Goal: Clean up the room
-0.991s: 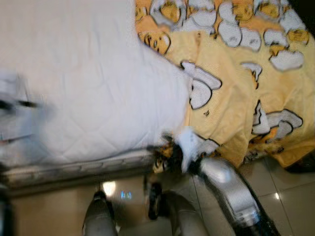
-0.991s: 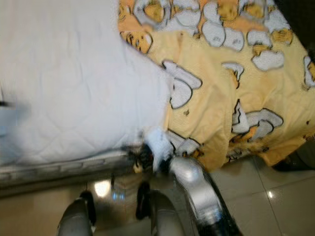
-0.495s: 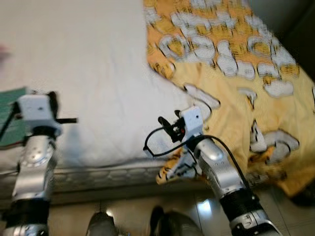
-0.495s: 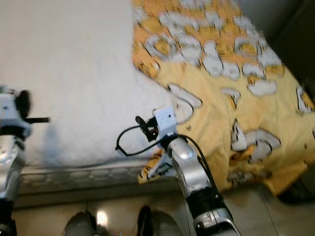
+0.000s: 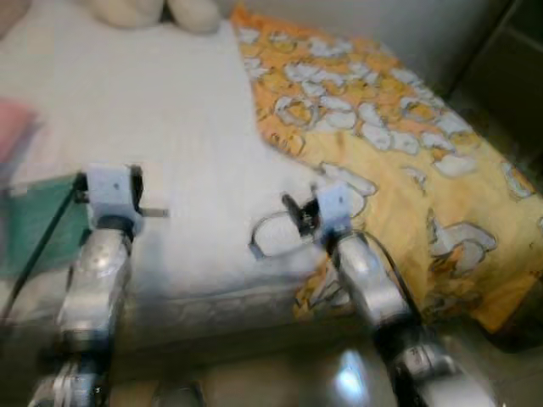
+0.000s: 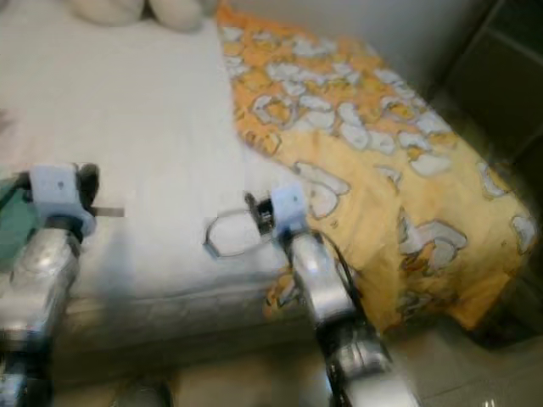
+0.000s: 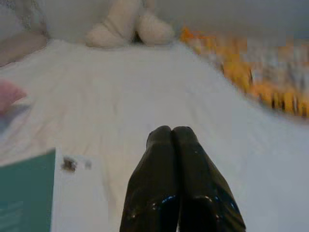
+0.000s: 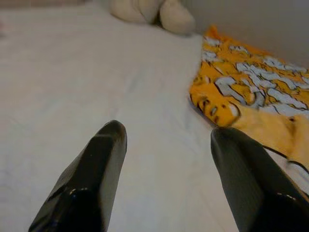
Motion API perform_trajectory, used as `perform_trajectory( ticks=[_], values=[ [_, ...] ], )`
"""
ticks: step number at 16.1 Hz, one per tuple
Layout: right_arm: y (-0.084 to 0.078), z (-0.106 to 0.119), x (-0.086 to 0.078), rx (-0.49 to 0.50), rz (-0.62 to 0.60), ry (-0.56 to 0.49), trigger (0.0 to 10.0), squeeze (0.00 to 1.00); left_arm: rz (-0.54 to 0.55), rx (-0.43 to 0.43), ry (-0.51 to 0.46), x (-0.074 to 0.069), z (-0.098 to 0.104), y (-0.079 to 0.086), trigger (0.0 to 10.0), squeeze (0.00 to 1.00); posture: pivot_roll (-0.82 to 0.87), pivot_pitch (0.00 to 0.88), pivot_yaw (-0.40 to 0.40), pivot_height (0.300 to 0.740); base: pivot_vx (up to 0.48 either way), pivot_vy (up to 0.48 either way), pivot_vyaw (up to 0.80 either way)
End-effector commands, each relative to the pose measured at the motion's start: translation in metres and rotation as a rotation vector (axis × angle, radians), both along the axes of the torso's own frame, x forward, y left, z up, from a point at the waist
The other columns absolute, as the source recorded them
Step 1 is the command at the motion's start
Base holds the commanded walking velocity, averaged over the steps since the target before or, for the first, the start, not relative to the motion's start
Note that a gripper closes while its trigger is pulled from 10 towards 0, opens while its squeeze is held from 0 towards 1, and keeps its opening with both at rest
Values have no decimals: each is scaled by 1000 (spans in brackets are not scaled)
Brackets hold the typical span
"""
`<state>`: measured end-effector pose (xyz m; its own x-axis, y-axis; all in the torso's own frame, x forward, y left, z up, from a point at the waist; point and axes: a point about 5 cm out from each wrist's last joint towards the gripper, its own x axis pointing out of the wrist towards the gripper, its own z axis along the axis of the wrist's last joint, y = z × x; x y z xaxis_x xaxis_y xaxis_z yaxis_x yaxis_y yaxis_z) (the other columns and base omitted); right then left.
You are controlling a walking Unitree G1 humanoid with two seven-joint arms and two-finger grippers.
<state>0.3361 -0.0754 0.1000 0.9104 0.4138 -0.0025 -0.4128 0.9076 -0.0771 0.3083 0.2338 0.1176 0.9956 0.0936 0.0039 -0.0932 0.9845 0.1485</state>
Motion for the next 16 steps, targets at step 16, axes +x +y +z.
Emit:
perform_trajectory(
  ticks=[16],
  values=[
    [9, -26, -12, 36, 129, 113, 10000, 0, 179, 118, -34, -8, 8, 4, 10000, 0, 126, 69, -171, 740, 0, 90, 240]
  ],
)
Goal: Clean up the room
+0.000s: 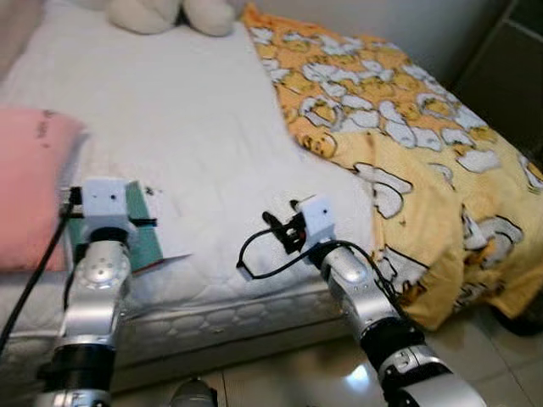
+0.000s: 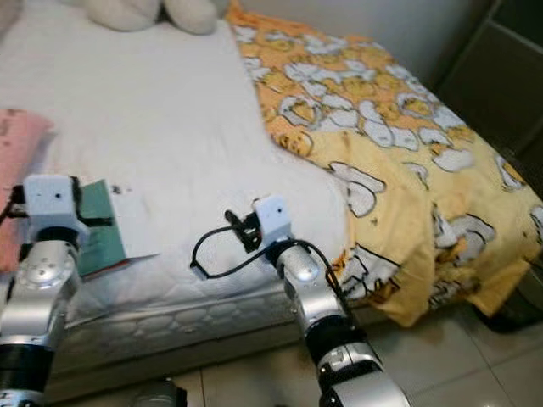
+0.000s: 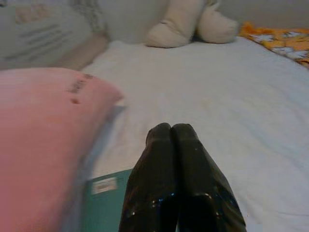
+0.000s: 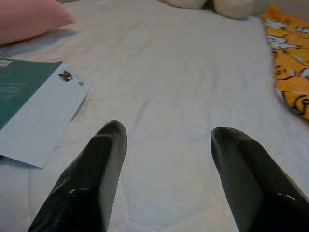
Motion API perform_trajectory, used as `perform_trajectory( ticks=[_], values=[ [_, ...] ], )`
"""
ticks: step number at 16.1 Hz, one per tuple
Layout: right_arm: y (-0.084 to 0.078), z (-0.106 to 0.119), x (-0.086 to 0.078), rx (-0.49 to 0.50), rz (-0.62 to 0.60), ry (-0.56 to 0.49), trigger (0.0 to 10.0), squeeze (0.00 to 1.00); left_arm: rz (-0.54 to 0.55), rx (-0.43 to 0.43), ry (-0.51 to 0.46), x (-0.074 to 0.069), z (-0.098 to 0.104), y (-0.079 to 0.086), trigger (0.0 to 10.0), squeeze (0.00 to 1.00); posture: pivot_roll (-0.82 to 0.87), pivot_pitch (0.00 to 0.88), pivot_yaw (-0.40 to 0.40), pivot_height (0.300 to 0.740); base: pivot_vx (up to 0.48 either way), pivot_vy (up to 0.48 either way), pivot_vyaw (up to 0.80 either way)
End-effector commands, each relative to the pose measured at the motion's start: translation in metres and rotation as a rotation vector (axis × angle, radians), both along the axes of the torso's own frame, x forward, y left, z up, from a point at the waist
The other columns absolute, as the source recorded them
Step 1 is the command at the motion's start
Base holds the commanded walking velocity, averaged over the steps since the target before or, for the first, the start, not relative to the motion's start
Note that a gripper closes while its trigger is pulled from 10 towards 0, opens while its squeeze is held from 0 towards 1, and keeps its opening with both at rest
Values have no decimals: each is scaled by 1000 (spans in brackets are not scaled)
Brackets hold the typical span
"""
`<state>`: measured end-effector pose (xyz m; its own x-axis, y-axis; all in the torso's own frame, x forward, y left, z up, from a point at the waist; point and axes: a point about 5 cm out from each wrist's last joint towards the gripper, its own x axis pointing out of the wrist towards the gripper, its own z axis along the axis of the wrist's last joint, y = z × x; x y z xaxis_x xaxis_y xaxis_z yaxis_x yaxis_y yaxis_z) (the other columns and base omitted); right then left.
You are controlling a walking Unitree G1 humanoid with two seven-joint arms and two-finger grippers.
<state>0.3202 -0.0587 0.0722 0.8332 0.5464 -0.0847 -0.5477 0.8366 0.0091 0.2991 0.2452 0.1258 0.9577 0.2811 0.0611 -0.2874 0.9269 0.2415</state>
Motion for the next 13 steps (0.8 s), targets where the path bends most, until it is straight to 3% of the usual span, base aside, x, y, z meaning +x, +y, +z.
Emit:
perform_trajectory(
  ticks=[1, 2, 4, 5, 8, 10, 13],
  values=[
    [-7, 1, 4, 6, -21, 7, 10000, 0, -13, 19, 7, -2, -1, -7, 10000, 0, 132, 70, -171, 740, 0, 0, 431],
    [-5, 1, 3, -17, 9, -4, 10000, 0, -7, 30, 15, -4, -1, -7, 10000, 0, 136, 69, -171, 740, 0, 0, 438],
    [-2, 0, 2, 38, 23, 37, 10000, 0, -16, 57, -8, -6, 4, -10, 10000, 0, 147, 65, -176, 740, 0, 0, 434],
    [0, -1, 2, 77, 31, 66, 10000, 0, -53, 26, -70, -8, 12, -13, 10000, 0, 149, 68, -178, 740, 0, 0, 413],
    [9, -1, -4, 98, 127, 71, 10000, 16, -34, 36, -120, -8, 26, -14, 10000, 0, 157, 76, -185, 740, 450, 0, 0],
    [10, -1, -3, 82, 129, 70, 10000, 27, -9, 27, -127, -9, 29, -10, 10000, 0, 158, 78, -188, 740, 0, 476, 0],
    [3, 0, 3, 67, 84, 72, 10000, 0, -23, 96, -142, -8, 36, -11, 10000, 0, 160, 79, -188, 740, 0, 284, 133]
  ],
)
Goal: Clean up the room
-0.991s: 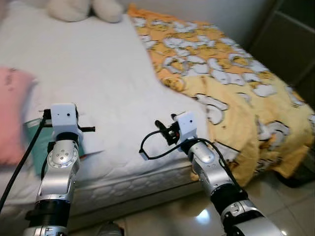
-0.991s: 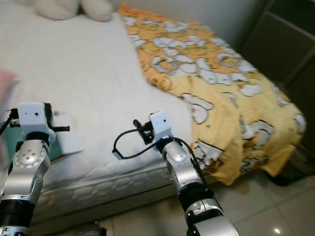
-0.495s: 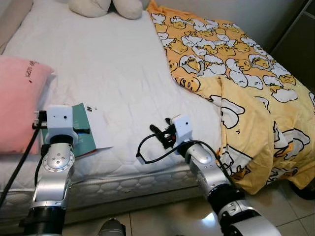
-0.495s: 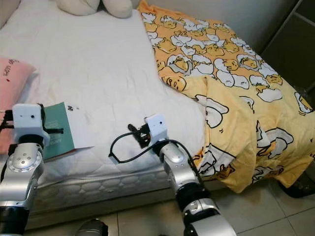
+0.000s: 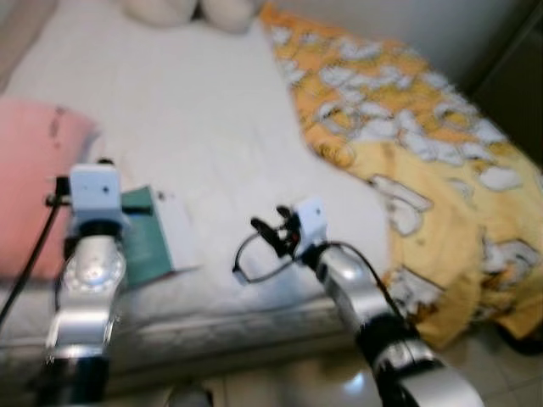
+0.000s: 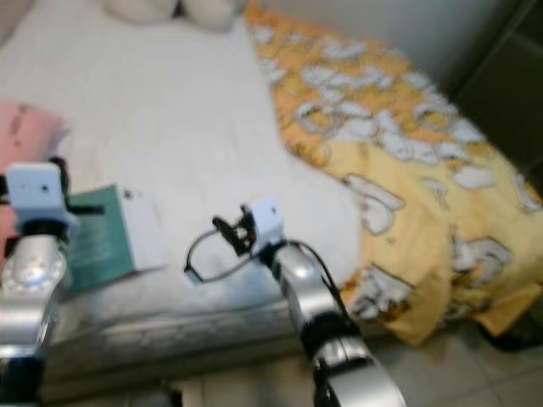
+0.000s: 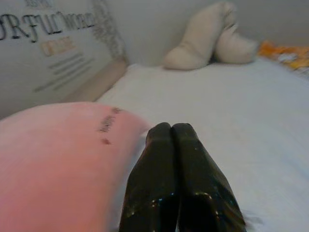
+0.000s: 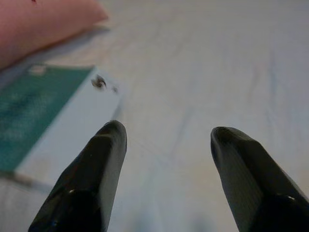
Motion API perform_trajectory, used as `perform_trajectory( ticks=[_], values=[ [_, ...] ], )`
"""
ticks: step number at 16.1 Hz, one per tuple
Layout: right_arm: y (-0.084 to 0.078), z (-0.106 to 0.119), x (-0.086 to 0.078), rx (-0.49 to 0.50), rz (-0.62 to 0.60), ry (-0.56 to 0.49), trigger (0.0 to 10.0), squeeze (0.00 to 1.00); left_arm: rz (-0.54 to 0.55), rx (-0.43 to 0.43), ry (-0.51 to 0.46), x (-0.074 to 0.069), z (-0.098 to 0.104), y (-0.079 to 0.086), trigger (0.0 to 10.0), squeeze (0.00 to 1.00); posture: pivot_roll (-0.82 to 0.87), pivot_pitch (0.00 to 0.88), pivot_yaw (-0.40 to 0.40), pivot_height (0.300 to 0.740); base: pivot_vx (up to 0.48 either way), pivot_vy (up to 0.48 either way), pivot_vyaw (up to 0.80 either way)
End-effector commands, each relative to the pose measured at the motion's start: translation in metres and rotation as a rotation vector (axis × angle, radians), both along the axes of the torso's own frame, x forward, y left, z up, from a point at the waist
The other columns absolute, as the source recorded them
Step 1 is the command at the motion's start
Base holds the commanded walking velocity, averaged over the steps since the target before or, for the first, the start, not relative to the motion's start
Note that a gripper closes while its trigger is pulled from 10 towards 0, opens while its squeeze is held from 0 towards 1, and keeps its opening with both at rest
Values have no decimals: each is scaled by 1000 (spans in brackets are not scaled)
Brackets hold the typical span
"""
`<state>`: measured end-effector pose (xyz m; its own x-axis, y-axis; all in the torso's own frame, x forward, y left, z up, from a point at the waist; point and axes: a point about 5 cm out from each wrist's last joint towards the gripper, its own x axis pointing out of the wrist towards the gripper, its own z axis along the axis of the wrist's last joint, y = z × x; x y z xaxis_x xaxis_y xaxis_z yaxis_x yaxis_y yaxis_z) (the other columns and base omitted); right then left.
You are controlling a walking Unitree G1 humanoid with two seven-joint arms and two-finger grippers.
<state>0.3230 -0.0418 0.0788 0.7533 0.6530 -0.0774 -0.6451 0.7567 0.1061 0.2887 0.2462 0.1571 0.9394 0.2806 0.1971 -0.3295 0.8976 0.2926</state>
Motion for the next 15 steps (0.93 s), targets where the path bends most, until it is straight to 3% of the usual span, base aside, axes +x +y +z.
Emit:
perform_trajectory(
  ticks=[1, 8, 10, 13, 15],
  values=[
    [-13, -5, 0, -1, -17, 14, 10000, 0, -18, -3, -17, 4, 5, -11, 10000, 0, 161, 79, -188, 740, 0, 0, 631],
    [-11, -2, 1, 30, 6, 22, 10000, 35, 10, -1, -14, 3, 4, -11, 10000, 0, 163, 88, -192, 740, 0, 0, 544],
    [-15, -6, 6, 31, -79, 76, 10000, 0, 16, 17, 3, 0, 2, -11, 10000, 0, 169, 105, -190, 740, 0, 0, 547],
    [-15, -5, 9, 22, -90, 80, 10000, 0, 20, 43, 28, -3, 1, -8, 10000, 0, 176, 119, -186, 740, 0, 0, 0],
    [-13, -12, 7, 43, -95, 142, 10000, 0, 19, 49, 22, -8, 2, -8, 10000, 0, 193, 139, -186, 740, 0, 0, 0]
  ],
)
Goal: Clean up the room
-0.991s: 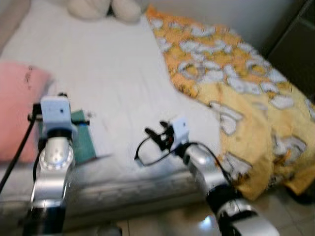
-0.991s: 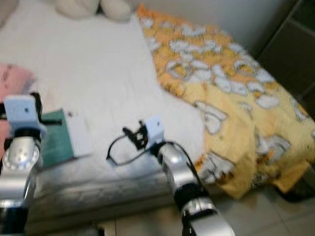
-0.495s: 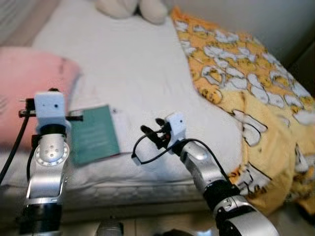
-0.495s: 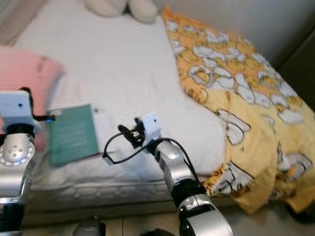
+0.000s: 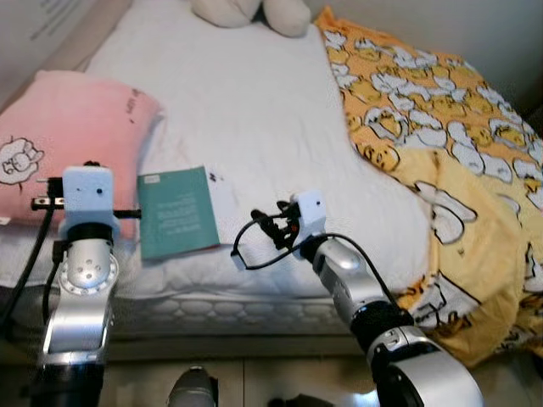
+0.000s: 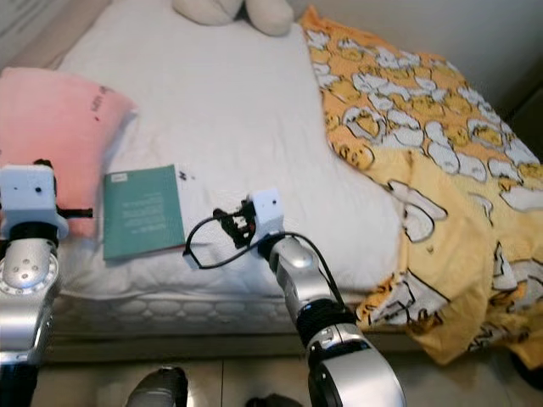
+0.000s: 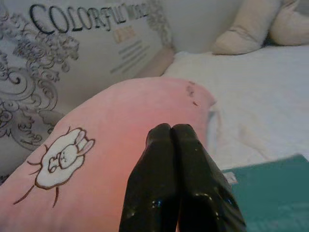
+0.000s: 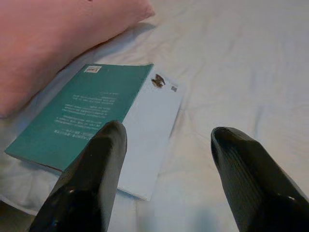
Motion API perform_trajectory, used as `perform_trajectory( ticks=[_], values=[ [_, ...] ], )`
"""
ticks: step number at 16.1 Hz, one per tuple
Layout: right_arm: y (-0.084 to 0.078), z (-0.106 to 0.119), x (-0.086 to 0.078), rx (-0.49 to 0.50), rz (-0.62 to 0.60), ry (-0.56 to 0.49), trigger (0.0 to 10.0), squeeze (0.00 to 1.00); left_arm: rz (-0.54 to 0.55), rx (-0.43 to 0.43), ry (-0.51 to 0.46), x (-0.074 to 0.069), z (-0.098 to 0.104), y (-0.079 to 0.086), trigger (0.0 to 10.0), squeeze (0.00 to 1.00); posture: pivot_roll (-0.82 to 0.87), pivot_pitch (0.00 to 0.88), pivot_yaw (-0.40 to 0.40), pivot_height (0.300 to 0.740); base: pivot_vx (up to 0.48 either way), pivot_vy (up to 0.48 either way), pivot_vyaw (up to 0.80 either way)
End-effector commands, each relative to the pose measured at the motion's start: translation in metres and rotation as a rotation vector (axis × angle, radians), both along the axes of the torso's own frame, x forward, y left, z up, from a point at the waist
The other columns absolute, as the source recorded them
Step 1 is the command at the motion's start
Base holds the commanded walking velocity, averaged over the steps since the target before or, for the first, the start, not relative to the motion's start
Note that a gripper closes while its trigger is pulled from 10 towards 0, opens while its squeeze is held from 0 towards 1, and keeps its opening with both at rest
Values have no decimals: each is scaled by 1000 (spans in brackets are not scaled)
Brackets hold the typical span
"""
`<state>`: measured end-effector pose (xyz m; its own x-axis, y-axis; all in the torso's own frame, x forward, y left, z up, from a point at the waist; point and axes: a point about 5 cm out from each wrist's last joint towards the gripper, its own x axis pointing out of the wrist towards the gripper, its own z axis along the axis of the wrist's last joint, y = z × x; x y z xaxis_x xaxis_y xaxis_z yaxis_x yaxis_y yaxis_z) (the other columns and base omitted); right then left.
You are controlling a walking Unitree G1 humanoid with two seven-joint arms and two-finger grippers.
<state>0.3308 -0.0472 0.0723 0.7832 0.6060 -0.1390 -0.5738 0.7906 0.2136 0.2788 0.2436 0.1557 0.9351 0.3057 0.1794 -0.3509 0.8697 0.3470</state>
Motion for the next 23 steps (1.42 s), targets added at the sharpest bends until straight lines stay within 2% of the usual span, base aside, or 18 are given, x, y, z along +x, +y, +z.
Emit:
perform_trajectory(
  ticks=[1, 4, 6, 7, 9, 10, 13, 17, 18, 19, 20, 22, 23],
  values=[
    [0, -17, -7, 1, 0, 112, 10000, 0, -5, 11, -14, -5, 6, -2, 10000, 0, 217, 169, -183, 740, 0, 0, 0],
    [20, -31, -23, -36, 127, 183, 10000, 0, 46, 49, -24, -24, 10, 9, 10000, 0, 249, 222, -178, 740, 0, 0, 0],
    [22, -46, -34, -49, 136, 266, 10000, 0, 61, 118, -32, -37, 14, 14, 10000, 0, 265, 264, -183, 740, 0, 0, 0],
    [20, -50, -37, -69, 129, 274, 10000, 0, 74, 139, -33, -45, 16, 17, 10000, 0, 276, 290, -184, 740, 0, 0, 0],
    [22, -49, -37, -98, 143, 238, 10000, 0, 92, 145, -34, -54, 19, 20, 10000, 0, 294, 322, -188, 740, 0, 0, 0],
    [28, -43, -34, -121, 169, 196, 10000, 0, 109, 155, -35, -61, 22, 21, 10000, 0, 301, 334, -192, 740, 0, 0, 0],
    [36, -39, -35, -136, 211, 163, 10000, 0, 132, 158, -29, -72, 22, 22, 10000, 0, 321, 354, -200, 740, 0, 0, 0],
    [41, -11, -18, -125, 178, -34, 10000, 0, 123, 172, -17, -80, 21, 16, 10000, 0, 323, 368, -212, 740, 0, 0, 0],
    [39, -1, -12, -125, 138, -101, 10000, 0, 106, 184, 26, -79, 14, 10, 10000, 0, 313, 370, -218, 740, 0, 0, 0],
    [36, 7, -7, -120, 111, -154, 10000, 0, 109, 149, 35, -81, 10, 8, 10000, 0, 299, 363, -231, 740, 0, 0, 0],
    [30, 21, -2, -92, 76, -240, 10000, 0, 150, 38, 66, -85, -5, 6, 10000, 0, 286, 343, -246, 740, 0, 0, 0],
    [26, 26, -1, -70, 61, -273, 10000, 0, 160, -21, 76, -84, -13, 2, 10000, 0, 277, 319, -255, 740, 0, 0, 0],
    [22, 29, -4, -57, 60, -302, 10000, 0, 153, -83, 76, -81, -18, -5, 10000, 0, 274, 299, -261, 740, 0, 0, 0]
  ],
)
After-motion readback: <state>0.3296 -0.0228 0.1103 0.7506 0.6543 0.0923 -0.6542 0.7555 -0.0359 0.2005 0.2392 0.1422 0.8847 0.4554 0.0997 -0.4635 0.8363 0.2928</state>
